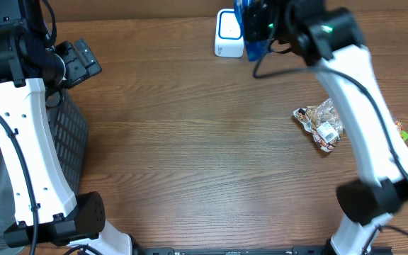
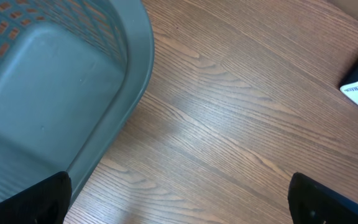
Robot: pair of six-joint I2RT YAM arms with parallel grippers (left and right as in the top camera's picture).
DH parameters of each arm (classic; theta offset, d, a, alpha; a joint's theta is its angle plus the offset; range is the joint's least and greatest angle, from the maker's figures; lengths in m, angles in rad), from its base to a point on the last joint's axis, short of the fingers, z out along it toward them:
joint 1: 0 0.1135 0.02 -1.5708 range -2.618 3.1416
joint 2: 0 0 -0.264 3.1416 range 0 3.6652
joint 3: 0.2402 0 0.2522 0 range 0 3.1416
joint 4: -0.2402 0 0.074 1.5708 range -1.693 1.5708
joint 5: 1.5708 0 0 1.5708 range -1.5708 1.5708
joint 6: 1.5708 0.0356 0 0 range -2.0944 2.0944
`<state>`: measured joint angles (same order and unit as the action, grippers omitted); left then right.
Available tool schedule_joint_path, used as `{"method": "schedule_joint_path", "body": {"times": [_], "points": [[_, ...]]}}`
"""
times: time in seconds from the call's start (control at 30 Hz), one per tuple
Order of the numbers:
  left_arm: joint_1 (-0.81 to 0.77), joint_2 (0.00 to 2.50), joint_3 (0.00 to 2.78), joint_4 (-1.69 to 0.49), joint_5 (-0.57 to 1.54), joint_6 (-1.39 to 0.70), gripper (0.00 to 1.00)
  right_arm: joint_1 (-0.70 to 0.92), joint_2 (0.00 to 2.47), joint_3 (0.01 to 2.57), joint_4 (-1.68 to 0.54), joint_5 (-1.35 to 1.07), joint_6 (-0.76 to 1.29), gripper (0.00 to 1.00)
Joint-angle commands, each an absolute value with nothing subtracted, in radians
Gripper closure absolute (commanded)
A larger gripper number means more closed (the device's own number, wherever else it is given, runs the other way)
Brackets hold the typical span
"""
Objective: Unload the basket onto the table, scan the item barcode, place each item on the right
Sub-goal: 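Raise the blue bar up to the white scanner window, then hold the blue bar barcode against the scanner window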
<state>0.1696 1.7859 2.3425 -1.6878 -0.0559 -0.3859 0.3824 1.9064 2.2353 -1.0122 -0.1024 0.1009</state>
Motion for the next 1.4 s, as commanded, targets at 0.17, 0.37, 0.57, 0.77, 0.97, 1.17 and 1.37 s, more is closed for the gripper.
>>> {"method": "schedule_joint_path", "body": {"times": [0.17,0.37,0.57,0.77,0.97,1.17,1.37], "points": [[0.161,1.794,2.341,-1.689,-0.055,-0.381,0.0,0.415,1.743,2.246,-1.029,-0.016,0.024,0.96],[0.161,1.794,2.341,-1.689,-0.055,-0.382,0.0,0.422,1.694,2.238,-1.057,-0.001,0.017,0.96],[0.161,1.794,2.341,-1.689,-0.055,-0.381,0.0,0.422,1.694,2.21,-1.07,-0.002,0.006,0.96],[0.161,1.794,2.341,-1.689,-0.055,-0.381,0.0,0.422,1.721,2.045,-0.937,0.022,0.002,0.96],[0.161,1.794,2.341,-1.689,-0.055,-0.381,0.0,0.422,1.866,1.876,-0.648,0.323,-0.01,0.96],[0.161,1.794,2.341,-1.689,-0.055,-0.382,0.0,0.422,2.093,1.867,-0.368,0.723,-0.26,0.96],[0.161,1.794,2.341,-1.689,-0.055,-0.381,0.0,0.423,2.247,1.867,-0.041,0.8,-0.691,0.96]]}}
